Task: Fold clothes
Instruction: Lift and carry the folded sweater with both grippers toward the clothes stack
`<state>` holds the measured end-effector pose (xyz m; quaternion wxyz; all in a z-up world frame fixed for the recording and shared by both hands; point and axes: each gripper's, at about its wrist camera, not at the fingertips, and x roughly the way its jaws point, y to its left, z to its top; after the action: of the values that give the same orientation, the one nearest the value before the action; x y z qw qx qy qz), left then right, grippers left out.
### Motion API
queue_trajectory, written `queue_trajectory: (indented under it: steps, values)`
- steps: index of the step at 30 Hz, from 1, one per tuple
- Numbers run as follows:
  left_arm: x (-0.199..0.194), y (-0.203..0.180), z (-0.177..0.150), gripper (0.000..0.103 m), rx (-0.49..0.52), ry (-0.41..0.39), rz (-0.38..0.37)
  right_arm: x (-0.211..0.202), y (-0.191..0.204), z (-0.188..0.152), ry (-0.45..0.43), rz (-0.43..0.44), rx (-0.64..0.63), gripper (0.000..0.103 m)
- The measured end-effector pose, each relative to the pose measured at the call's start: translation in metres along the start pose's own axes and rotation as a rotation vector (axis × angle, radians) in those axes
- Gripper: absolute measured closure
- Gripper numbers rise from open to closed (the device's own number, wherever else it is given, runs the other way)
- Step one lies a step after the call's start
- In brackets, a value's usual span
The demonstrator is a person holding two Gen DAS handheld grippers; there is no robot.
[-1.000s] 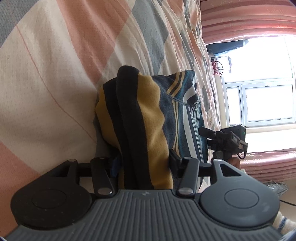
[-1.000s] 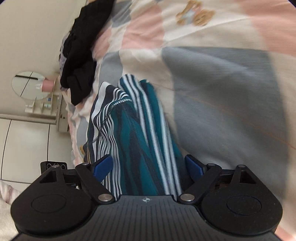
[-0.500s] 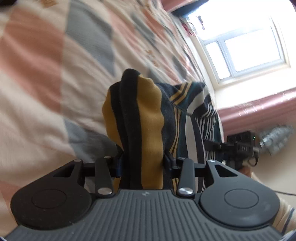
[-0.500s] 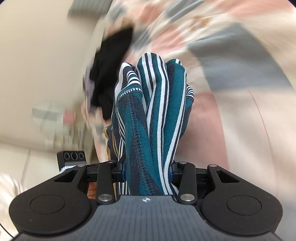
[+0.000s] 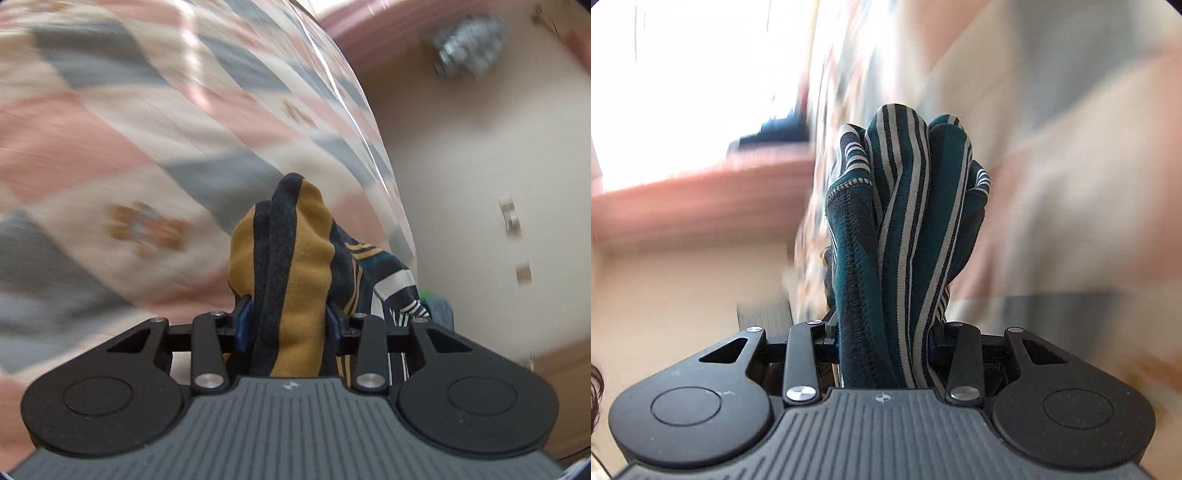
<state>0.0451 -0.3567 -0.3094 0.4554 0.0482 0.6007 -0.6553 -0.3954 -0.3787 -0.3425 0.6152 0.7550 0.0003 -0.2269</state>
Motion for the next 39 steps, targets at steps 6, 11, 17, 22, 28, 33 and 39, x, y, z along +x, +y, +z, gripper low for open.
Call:
queue_trajectory:
  steps: [6, 11, 17, 22, 28, 33, 39]
  values:
    - [0.104, -0.111, -0.003, 0.069, 0.175, 0.173, -0.125, -0.14, -0.016, -0.026, -0.366, 0.06, 0.076, 0.065]
    - [0.197, -0.246, 0.017, 0.069, 0.387, 0.265, -0.248, -0.235, -0.014, -0.017, -0.693, 0.155, 0.11, 0.065]
    - [0.317, -0.405, 0.03, 0.069, 0.651, 0.351, -0.377, -0.311, -0.013, 0.027, -1.014, 0.256, 0.116, 0.065]
    - [0.397, -0.484, 0.025, 0.069, 0.764, 0.376, -0.43, -0.336, -0.023, 0.07, -1.16, 0.309, 0.171, 0.065]
    - [0.466, -0.494, 0.012, 0.069, 0.8, 0.41, -0.38, -0.334, -0.071, 0.108, -1.178, 0.31, 0.279, 0.065]
    - [0.514, -0.452, 0.004, 0.07, 0.74, 0.467, -0.305, -0.308, -0.103, 0.115, -1.13, 0.253, 0.39, 0.065]
    - [0.496, -0.441, 0.016, 0.07, 0.68, 0.405, -0.367, -0.307, -0.085, 0.117, -1.13, 0.25, 0.359, 0.065]
